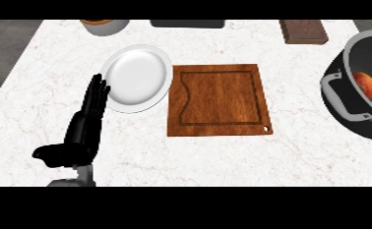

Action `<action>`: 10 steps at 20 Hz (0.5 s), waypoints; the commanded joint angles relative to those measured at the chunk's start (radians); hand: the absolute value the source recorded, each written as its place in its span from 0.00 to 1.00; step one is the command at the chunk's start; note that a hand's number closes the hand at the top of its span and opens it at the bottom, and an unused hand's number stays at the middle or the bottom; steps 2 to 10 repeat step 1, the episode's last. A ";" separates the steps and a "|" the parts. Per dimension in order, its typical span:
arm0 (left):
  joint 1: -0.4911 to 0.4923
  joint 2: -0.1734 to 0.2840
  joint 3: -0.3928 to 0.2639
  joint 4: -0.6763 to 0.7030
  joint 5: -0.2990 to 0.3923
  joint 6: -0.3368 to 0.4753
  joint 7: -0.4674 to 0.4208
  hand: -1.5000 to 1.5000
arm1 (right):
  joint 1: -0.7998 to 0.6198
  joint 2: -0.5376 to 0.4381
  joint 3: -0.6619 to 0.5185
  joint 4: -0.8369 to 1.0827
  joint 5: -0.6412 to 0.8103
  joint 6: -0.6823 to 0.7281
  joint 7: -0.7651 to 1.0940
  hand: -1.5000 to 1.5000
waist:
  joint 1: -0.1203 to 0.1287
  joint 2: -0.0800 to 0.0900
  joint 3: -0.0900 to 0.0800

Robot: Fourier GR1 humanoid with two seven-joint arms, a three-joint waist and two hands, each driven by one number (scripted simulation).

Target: Pick the squash from the cutting board and place it in the pot

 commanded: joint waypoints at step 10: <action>-0.015 -0.001 0.020 0.021 0.008 0.003 -0.014 0.50 | 0.038 -0.044 -0.025 0.014 -0.027 0.026 0.008 0.00 | -0.005 0.002 0.001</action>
